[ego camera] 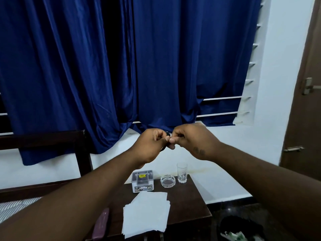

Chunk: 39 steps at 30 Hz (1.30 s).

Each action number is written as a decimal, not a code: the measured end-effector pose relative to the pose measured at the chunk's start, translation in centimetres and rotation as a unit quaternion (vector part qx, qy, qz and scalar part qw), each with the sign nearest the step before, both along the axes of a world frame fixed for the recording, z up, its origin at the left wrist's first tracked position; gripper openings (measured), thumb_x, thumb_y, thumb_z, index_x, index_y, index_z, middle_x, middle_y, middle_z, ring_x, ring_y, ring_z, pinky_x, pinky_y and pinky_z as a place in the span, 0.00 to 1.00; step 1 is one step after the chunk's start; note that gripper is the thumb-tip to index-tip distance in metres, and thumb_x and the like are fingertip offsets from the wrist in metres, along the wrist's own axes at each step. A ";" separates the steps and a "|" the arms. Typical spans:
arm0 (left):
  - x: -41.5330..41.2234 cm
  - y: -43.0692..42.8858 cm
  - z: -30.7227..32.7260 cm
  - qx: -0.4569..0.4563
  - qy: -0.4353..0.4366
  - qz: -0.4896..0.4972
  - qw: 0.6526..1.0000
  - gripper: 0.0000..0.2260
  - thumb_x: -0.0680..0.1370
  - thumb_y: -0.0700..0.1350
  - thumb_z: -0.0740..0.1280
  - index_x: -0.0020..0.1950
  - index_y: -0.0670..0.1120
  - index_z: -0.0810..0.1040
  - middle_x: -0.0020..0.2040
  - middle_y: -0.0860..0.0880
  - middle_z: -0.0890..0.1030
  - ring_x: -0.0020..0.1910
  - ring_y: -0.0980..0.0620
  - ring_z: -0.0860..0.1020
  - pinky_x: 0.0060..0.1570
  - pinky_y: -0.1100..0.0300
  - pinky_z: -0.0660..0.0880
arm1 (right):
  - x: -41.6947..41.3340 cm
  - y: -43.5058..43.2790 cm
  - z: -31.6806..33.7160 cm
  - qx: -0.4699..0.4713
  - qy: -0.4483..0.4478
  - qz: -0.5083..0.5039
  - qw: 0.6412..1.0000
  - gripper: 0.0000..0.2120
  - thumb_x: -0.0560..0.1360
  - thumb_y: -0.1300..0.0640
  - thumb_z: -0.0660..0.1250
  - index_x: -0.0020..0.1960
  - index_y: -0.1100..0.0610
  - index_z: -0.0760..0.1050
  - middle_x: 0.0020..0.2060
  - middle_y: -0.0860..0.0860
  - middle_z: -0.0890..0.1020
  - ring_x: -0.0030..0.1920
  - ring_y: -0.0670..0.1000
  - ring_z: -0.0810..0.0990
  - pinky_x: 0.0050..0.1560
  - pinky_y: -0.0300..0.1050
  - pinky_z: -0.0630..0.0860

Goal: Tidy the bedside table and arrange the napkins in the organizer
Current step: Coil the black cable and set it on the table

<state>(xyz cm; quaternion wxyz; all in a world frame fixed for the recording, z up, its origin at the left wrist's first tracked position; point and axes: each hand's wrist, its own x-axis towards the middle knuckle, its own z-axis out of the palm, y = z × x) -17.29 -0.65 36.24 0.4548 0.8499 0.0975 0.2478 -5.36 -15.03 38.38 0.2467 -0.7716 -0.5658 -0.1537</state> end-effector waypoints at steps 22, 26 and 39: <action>-0.9 -1.4 1.4 -0.271 -0.057 -0.153 0.949 0.10 0.86 0.43 0.59 0.49 0.40 0.76 0.35 0.47 0.77 0.54 0.41 0.82 0.60 0.48 0.78 | 1.8 1.1 -3.4 0.233 0.380 0.161 0.880 0.08 0.80 0.65 0.66 0.52 0.71 0.78 0.40 0.60 0.82 0.37 0.46 0.81 0.42 0.34 0.77; -0.3 -1.5 1.2 -0.305 -0.081 -0.148 0.937 0.10 0.86 0.43 0.59 0.49 0.41 0.76 0.41 0.42 0.82 0.60 0.36 0.82 0.50 0.57 0.81 | -0.2 2.1 -4.4 0.254 0.471 0.192 0.822 0.10 0.77 0.73 0.65 0.44 0.63 0.82 0.34 0.53 0.76 0.34 0.43 0.76 0.42 0.32 0.77; -0.4 -0.6 1.0 -0.270 -0.125 -0.092 0.950 0.11 0.87 0.45 0.55 0.51 0.43 0.73 0.51 0.40 0.87 0.57 0.40 0.80 0.58 0.52 0.77 | -2.3 2.5 -6.6 0.175 0.668 0.199 0.695 0.09 0.83 0.60 0.61 0.49 0.61 0.79 0.40 0.55 0.80 0.45 0.55 0.83 0.61 0.50 0.79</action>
